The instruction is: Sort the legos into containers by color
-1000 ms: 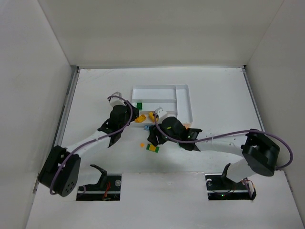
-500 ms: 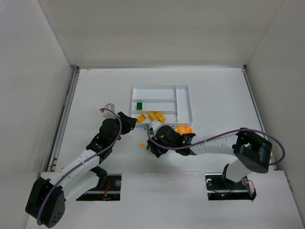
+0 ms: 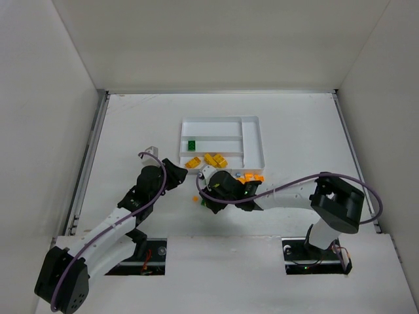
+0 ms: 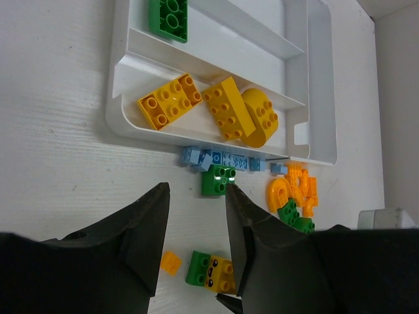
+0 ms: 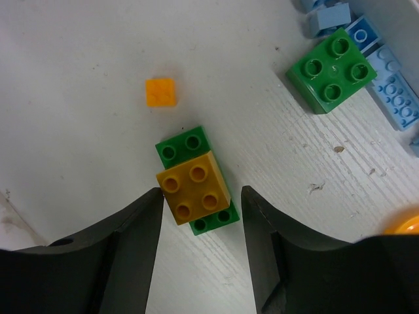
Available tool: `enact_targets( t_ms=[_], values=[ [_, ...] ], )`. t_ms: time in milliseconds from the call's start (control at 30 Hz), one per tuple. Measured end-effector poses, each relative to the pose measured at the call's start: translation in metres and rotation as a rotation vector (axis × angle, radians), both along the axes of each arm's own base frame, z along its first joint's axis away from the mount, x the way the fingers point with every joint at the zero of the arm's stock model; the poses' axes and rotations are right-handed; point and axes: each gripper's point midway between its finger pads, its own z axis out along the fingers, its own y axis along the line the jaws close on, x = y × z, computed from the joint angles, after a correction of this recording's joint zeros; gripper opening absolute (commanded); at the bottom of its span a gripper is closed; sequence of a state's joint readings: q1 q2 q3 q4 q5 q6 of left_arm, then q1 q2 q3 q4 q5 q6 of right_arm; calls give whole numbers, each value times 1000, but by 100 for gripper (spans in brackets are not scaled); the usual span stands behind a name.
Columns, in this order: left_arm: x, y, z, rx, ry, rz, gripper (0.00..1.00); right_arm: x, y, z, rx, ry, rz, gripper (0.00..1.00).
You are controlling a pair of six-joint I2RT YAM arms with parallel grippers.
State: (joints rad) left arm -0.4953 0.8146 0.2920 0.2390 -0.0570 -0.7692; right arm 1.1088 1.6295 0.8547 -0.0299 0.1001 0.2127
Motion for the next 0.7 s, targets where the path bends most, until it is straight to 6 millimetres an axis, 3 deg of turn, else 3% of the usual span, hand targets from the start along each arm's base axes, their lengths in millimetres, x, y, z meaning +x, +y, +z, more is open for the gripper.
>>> enact_targets(
  t_ms=[167,400,467,700],
  values=[
    [-2,-1,-2,0,12,-10,36,0,-1,-8,-21,6,4,45],
    [-7,-4,-1,-13,20,-30,37,1,-1,-2,-9,-6,0,31],
    [-10,-7,-1,-20,29,-43,38,1,-1,9,23,-17,-4,29],
    [-18,-25,10,-99,48,-111,39,17,-1,81,253,-83,-45,28]
  ],
)
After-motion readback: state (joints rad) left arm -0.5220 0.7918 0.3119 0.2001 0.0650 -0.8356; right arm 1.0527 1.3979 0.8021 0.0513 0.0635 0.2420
